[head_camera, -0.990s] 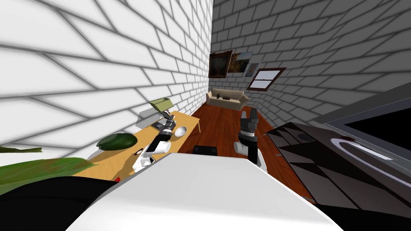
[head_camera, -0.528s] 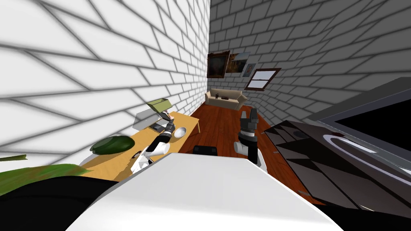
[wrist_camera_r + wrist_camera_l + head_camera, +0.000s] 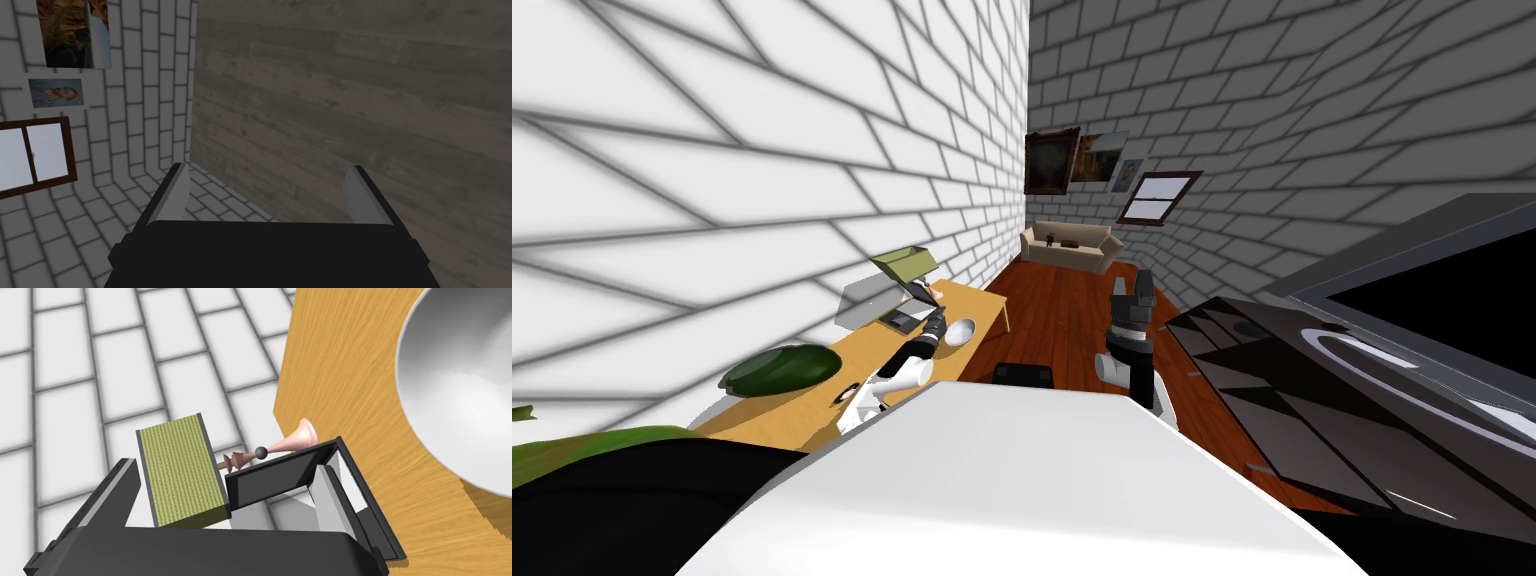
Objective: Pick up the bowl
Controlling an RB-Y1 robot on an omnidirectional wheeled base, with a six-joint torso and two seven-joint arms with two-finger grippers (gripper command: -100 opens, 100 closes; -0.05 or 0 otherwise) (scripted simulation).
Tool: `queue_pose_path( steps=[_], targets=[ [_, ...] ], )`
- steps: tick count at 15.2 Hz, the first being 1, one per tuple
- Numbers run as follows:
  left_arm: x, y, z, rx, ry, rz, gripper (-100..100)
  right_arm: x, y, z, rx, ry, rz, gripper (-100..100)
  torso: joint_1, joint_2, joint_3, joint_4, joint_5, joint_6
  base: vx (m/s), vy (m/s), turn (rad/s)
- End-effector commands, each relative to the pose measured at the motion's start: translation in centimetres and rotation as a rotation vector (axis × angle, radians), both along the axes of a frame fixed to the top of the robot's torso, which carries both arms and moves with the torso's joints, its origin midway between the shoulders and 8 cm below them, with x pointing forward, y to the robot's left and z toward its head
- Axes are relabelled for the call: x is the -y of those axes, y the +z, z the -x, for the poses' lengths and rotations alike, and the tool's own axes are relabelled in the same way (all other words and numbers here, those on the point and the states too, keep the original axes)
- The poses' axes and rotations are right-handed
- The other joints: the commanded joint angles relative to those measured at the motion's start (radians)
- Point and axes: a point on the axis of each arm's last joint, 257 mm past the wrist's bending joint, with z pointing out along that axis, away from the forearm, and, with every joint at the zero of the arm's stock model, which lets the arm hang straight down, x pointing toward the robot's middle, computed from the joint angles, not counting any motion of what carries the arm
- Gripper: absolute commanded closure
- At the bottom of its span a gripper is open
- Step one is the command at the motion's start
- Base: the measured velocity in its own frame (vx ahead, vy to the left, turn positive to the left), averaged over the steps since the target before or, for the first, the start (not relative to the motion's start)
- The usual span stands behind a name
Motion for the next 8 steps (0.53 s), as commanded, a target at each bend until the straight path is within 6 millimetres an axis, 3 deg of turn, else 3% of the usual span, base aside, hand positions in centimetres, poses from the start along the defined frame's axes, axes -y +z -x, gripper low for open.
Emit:
queue_pose_path(
  steps=[1,3,4,6,7,8],
  targets=[
    [-0.7,-2.1,1.0,-0.061,0.027,0.027,-100,0.0,0.0,0.0,0.000,0.000,0.000,0,0.000,0.000,0.000,0.000,0.000,0.000,0.009,0.019,-0.043],
    [-0.7,-2.4,1.1,-0.077,0.029,0.031,-100,0.0,0.0,0.0,0.000,0.000,0.000,0,0.000,0.000,0.000,0.000,0.000,0.000,0.007,0.019,-0.050],
    [-1.2,-4.0,2.0,-0.122,0.052,0.054,-100,0.0,0.0,0.0,0.000,0.000,0.000,0,0.000,0.000,0.000,0.000,0.000,0.000,0.006,0.018,-0.069],
    [-1.2,-4.4,2.2,-0.137,0.054,0.058,-100,0.0,0.0,0.0,0.000,0.000,0.000,0,0.000,0.000,0.000,0.000,0.000,0.000,0.007,0.019,-0.044],
    [-1.7,-5.9,3.2,-0.182,0.077,0.083,-100,0.0,0.0,0.0,0.000,0.000,0.000,0,0.000,0.000,0.000,0.000,0.000,0.000,0.011,0.019,-0.056],
    [-1.6,-6.3,3.4,-0.195,0.079,0.087,-100,0.0,0.0,0.0,0.000,0.000,0.000,0,0.000,0.000,0.000,0.000,0.000,0.000,0.014,0.020,-0.062]
  ],
)
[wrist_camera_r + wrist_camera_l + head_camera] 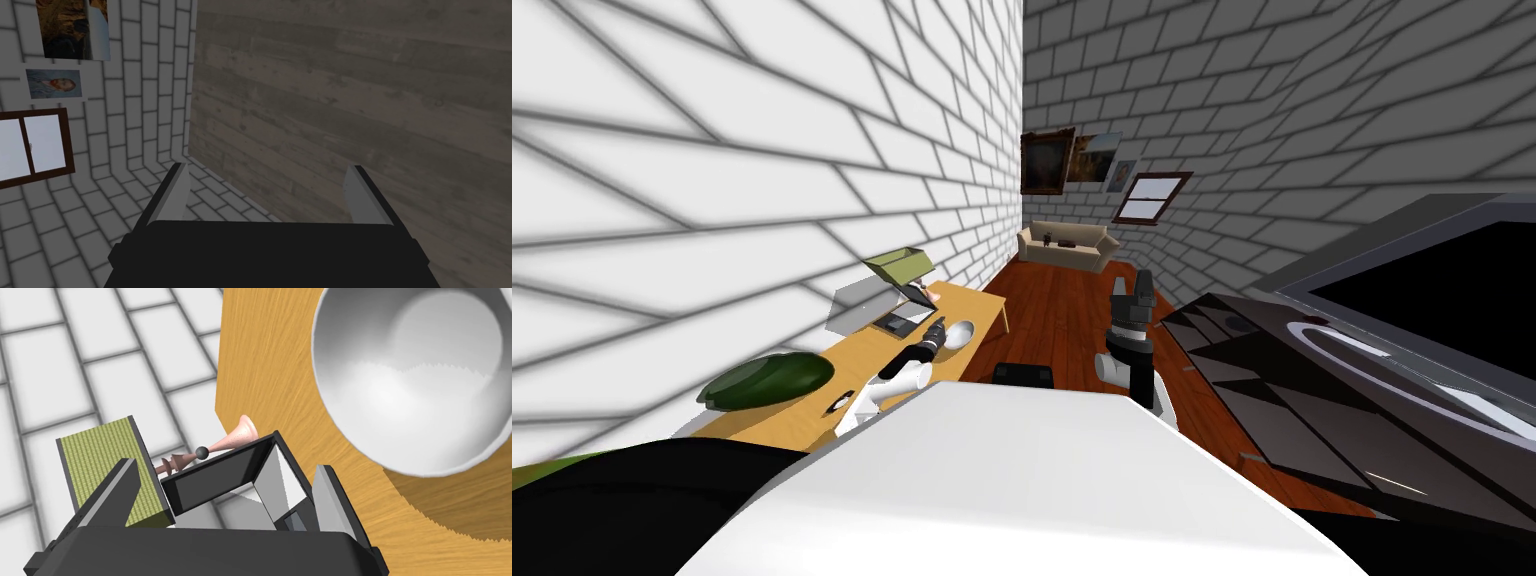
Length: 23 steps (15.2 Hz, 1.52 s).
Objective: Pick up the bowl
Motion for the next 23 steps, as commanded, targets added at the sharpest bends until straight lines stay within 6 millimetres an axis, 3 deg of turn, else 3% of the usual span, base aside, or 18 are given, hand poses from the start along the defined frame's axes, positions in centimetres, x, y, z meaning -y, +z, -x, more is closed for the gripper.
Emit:
queue_pose_path(
  steps=[1,3,6,8,13,15,19,23],
  targets=[
    [-0.8,-2.2,1.2,-0.063,0.031,0.035,-100,0.0,0.0,0.0,0.000,0.000,0.000,0,0.000,0.000,0.000,0.000,0.000,0.000,0.019,0.021,-0.089],
    [-0.7,-2.7,1.5,-0.085,0.034,0.042,-100,0.0,0.0,0.0,0.000,0.000,0.000,0,0.001,-0.001,0.000,0.000,0.000,0.000,0.012,0.021,-0.050],
    [-1.1,-5.5,3.7,-0.170,0.078,0.096,-100,0.0,0.0,0.0,0.000,0.000,0.000,0,0.000,0.000,0.000,0.000,0.000,0.000,0.013,0.021,-0.061],
    [-1.0,-5.9,4.0,-0.189,0.080,0.102,-100,0.0,0.0,0.0,0.000,0.000,0.000,0,0.000,-0.001,0.000,0.000,0.000,0.000,0.018,0.021,-0.048],
    [-0.6,-9.7,7.4,-0.311,0.139,0.190,-100,0.0,0.0,0.0,0.000,0.000,0.000,0,0.000,-0.001,0.000,0.000,0.000,0.000,0.020,0.021,-0.065],
    [-0.5,-10.0,7.7,-0.324,0.140,0.194,-100,0.0,0.0,0.0,0.000,0.000,0.000,0,0.000,-0.001,-0.001,0.000,0.000,0.000,0.025,0.017,-0.036],
    [0.6,-12.9,10.6,-0.423,0.187,0.280,-100,0.0,0.0,0.0,0.000,0.000,0.000,0,0.000,-0.001,-0.001,0.000,0.000,0.000,0.026,0.017,-0.069],
    [1.7,-14.4,12.3,-0.479,0.211,0.334,-100,0.0,0.0,0.0,0.000,0.000,0.000,0,0.001,-0.003,-0.002,-0.001,0.000,0.000,0.049,0.029,-0.067]
  ],
)
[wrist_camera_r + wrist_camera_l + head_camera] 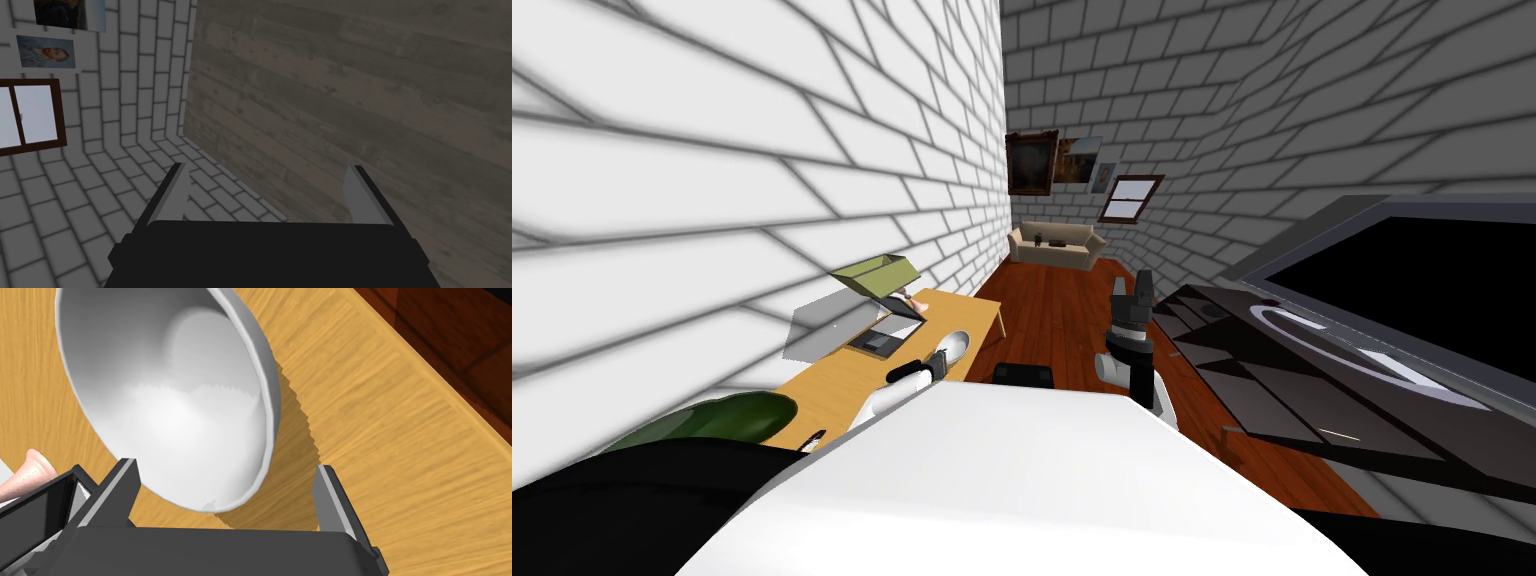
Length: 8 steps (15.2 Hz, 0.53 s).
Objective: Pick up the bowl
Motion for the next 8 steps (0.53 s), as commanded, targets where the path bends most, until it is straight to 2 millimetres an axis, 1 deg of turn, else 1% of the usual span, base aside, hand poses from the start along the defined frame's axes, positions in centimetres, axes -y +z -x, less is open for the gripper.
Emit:
queue_pose_path(
  steps=[1,4,5,6,8],
  targets=[
    [1.0,-1.0,1.0,-0.033,0.019,0.037,-100,0.0,0.0,0.0,0.000,0.000,0.000,0,0.000,0.000,0.000,0.000,0.000,0.000,0.035,0.030,-0.042],
    [2.5,-2.2,2.1,-0.063,0.045,0.091,-100,0.0,0.0,0.0,0.000,0.000,0.000,0,-0.001,0.000,0.000,0.000,0.000,0.000,0.044,0.024,-0.057],
    [1.9,-1.8,1.6,-0.051,0.036,0.070,-100,0.0,0.0,0.0,0.000,0.000,0.000,0,-0.001,0.000,0.000,0.000,0.000,0.000,0.026,0.013,-0.015],
    [2.1,-2.5,1.5,-0.053,0.038,0.075,-100,0.0,0.0,0.0,0.000,0.000,0.000,0,-0.001,0.001,0.000,0.000,0.000,0.000,0.011,0.012,0.002],
    [2.1,-2.9,1.3,-0.052,0.038,0.075,-100,0.0,0.0,0.0,0.000,0.000,0.000,0,-0.001,0.002,0.001,0.000,0.000,0.000,0.005,0.015,0.001]
  ],
)
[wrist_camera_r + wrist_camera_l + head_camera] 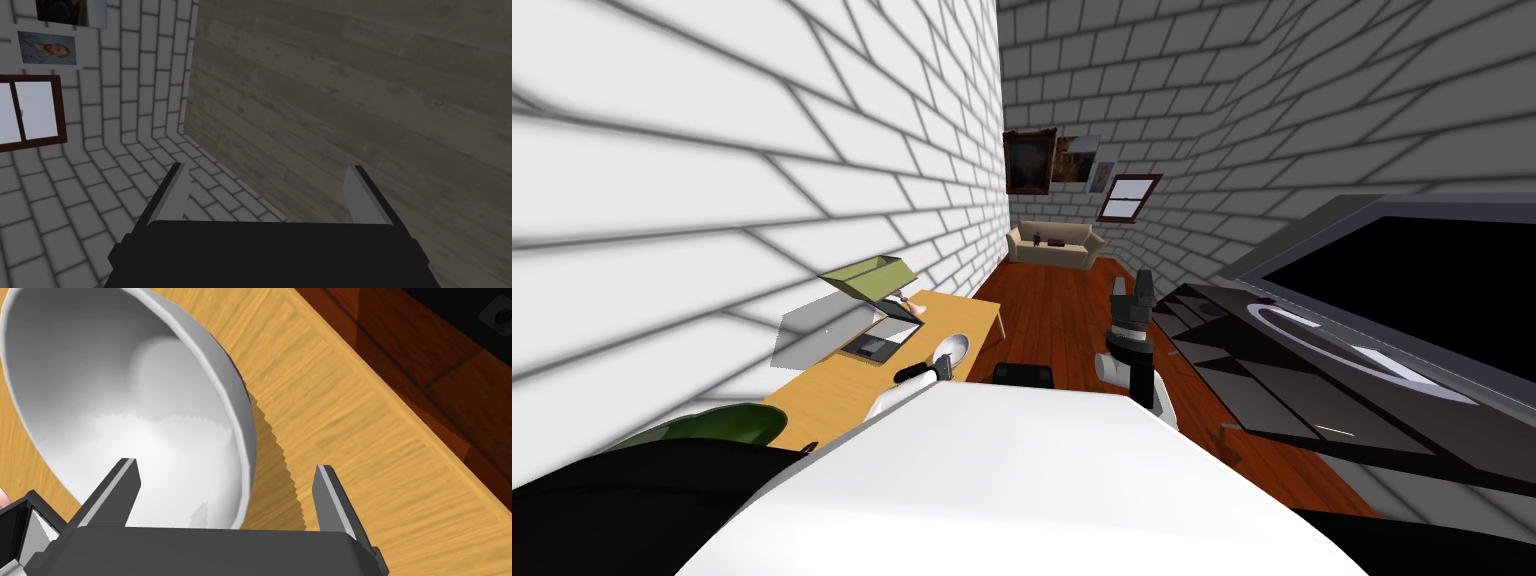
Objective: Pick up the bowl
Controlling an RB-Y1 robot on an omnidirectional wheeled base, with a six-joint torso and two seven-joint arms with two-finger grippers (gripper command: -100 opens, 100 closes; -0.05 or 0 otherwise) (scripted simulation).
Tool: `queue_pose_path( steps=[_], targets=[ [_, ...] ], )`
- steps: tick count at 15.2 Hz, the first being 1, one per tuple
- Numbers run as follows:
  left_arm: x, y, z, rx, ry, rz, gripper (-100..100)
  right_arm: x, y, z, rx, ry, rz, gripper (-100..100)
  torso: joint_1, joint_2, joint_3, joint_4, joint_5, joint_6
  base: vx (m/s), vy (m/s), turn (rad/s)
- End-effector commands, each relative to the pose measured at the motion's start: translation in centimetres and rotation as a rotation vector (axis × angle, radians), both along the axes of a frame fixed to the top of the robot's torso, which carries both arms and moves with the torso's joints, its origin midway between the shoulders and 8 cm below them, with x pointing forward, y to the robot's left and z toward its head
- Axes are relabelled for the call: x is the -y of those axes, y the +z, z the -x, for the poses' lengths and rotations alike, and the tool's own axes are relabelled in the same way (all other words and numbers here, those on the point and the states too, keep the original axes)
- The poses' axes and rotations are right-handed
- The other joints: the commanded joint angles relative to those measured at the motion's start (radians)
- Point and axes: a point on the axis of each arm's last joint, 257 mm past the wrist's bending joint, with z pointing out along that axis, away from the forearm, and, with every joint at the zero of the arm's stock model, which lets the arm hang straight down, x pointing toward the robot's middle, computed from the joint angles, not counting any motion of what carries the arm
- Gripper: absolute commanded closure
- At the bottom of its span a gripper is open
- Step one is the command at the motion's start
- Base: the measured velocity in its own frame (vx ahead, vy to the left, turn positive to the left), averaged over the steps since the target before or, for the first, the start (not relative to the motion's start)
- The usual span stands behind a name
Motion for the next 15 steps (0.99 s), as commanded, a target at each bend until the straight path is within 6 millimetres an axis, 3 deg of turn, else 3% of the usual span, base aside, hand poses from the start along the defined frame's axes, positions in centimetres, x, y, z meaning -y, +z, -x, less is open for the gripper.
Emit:
queue_pose_path(
  steps=[1,4,5,15],
  targets=[
    [0.0,-0.7,-0.3,0.004,0.000,-0.001,-100,0.0,0.0,0.0,0.000,0.000,0.000,0,0.000,0.000,0.000,0.000,0.000,0.000,0.002,0.015,0.001],
    [0.0,-0.8,-0.3,0.003,0.000,-0.001,-100,0.0,0.0,0.0,0.000,0.000,0.000,0,0.000,0.001,0.000,0.000,0.000,0.000,0.001,0.013,0.000],
    [0.0,-0.8,-0.4,0.004,0.000,-0.001,100,0.0,0.0,0.0,0.000,0.000,0.000,0,0.000,0.001,0.000,0.000,0.000,0.000,0.000,0.000,0.000],
    [-0.2,0.5,0.2,0.001,0.000,-0.002,100,0.0,0.0,0.0,0.000,0.000,0.000,0,-0.003,0.002,0.001,0.001,-0.001,-0.001,-0.002,-0.010,0.001]
  ],
)
